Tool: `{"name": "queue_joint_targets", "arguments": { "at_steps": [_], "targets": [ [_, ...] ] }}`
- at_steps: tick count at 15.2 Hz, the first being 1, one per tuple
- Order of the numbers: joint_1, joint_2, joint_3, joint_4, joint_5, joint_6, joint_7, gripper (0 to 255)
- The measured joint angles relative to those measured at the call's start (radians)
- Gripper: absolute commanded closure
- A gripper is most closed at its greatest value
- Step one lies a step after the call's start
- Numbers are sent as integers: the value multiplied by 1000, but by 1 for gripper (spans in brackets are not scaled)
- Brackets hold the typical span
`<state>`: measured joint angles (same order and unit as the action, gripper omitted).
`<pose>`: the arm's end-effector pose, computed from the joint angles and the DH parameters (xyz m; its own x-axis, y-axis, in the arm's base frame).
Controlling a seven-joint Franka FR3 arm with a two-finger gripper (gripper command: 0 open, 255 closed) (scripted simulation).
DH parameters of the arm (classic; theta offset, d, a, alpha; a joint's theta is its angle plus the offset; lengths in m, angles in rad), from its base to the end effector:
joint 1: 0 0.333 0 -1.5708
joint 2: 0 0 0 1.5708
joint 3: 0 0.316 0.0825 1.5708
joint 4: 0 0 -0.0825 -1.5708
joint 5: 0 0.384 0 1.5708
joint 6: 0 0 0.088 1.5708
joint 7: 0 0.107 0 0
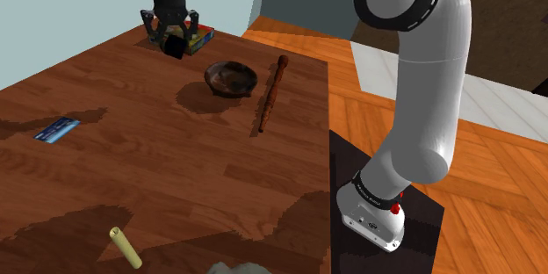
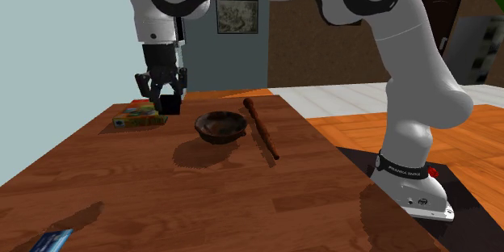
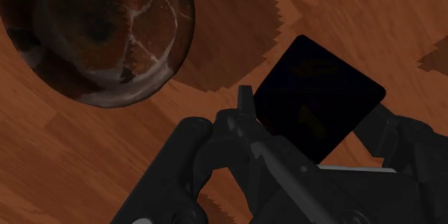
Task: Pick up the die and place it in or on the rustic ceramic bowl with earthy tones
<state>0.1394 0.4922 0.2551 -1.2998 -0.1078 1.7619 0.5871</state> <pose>0.6610 0.2253 0.4670 0.9800 -0.1981 -0.0203 -0.1982 -0.9802 -0.0034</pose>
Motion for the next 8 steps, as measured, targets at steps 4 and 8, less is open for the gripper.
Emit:
{"name": "queue_joint_targets", "arguments": {
  "at_steps": [4,8],
  "targets": [
    [-57,-89,-8,-129,22,41,-55,255],
    [-122,-182,-26,-256,48,79,-135,255]
  ]
}}
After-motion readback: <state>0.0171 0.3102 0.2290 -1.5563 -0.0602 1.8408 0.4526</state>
